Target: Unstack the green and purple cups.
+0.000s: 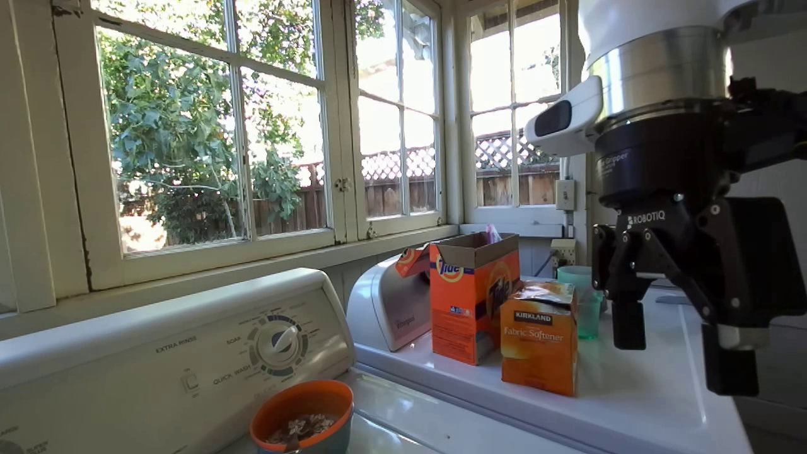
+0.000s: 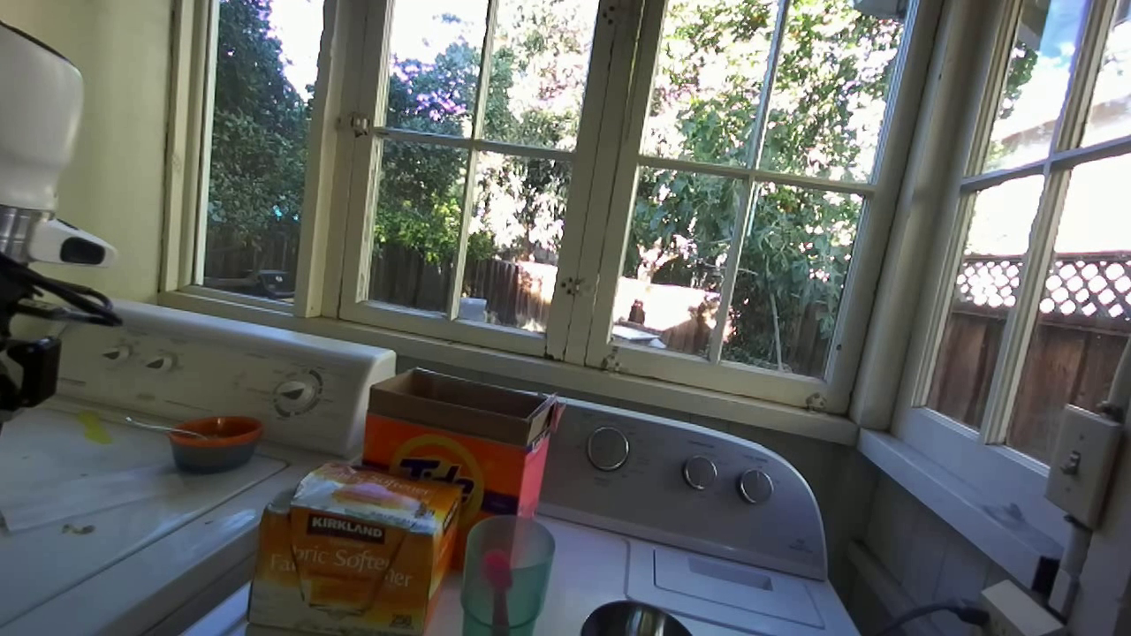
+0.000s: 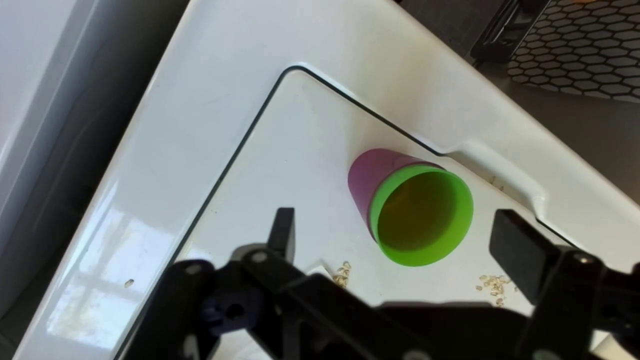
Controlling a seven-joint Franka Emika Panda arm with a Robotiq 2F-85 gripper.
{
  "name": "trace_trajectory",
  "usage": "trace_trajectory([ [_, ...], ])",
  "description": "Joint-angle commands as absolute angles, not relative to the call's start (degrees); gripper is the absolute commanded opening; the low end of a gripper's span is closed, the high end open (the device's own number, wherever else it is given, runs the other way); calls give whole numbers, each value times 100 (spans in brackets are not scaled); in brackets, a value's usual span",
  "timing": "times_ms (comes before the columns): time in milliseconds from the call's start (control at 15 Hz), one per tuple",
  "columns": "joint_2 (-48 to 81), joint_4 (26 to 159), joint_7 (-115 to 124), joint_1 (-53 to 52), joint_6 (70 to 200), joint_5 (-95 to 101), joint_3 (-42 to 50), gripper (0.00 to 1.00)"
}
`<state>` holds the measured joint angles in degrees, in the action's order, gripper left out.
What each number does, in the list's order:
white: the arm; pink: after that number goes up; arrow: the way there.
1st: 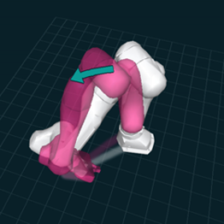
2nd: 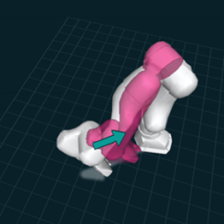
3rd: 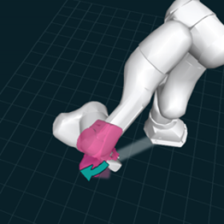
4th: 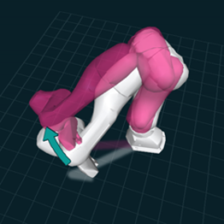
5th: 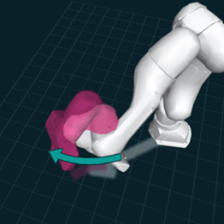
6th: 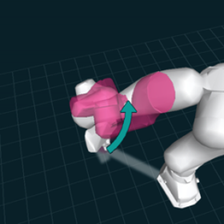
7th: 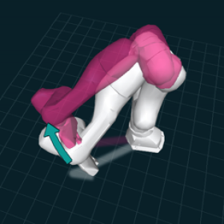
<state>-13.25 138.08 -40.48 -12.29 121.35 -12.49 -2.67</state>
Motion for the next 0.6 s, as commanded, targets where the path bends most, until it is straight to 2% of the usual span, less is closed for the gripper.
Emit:
trace_trajectory([
  [0,-1293,13884,-3837,-1230,12314,-1265,-415,100],
  [533,-1096,14279,-3864,-1330,13280,-1430,-538,100],
])
